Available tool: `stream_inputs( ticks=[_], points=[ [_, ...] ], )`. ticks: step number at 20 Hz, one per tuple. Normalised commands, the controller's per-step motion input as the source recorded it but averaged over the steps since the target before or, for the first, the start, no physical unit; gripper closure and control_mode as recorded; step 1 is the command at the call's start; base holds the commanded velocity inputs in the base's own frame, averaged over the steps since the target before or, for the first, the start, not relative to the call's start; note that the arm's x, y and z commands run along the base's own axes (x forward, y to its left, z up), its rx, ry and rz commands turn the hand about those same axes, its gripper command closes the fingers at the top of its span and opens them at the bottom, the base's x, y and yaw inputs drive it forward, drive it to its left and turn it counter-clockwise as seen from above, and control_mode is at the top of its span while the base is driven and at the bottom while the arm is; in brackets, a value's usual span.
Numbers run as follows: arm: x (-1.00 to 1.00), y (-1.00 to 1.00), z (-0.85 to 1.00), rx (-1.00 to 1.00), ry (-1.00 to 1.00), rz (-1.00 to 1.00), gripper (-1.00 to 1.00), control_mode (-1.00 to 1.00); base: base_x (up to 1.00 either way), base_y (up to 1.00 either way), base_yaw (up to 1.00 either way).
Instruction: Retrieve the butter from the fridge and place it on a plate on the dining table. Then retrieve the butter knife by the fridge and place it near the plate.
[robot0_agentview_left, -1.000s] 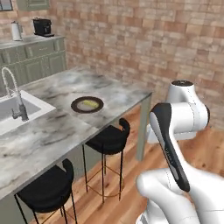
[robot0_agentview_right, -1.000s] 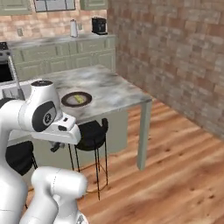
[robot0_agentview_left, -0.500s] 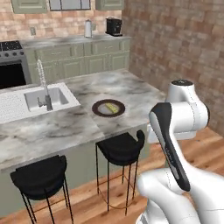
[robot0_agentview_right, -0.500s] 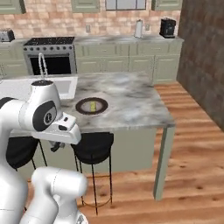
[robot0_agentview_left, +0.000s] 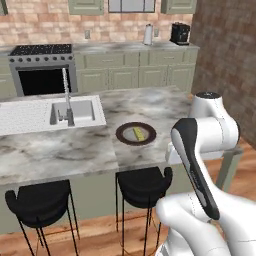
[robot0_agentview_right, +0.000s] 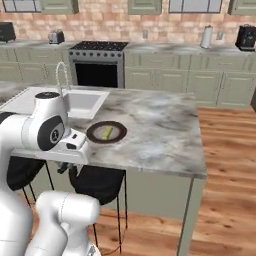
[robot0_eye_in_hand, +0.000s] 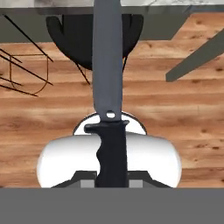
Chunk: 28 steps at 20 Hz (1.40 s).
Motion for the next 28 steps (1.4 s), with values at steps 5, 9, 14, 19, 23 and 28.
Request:
stream_inputs(
  ticks=[5,9,14,19,23,28],
  points=[
    [0.00,0.00,0.00,0.00,0.00,0.00,1.00,1.00,0.86,-0.43,-0.05],
    [0.00,0.00,0.00,0.00,0.00,0.00,1.00,1.00,0.62,-0.36,-0.29],
    [0.00,0.00,0.00,0.00,0.00,0.00,1.00,1.00,0.37,-0.26,-0.30],
    [0.00,0.00,0.00,0.00,0.00,0.00,1.00,1.00,0.02,-0.25,-0.17],
    [0.00,0.00,0.00,0.00,0.00,0.00,1.00,1.00,-0.45,-0.03,0.00],
    [0.00,0.00,0.00,0.00,0.00,0.00,1.00,1.00,-0.08,-0.08,0.00]
  ],
)
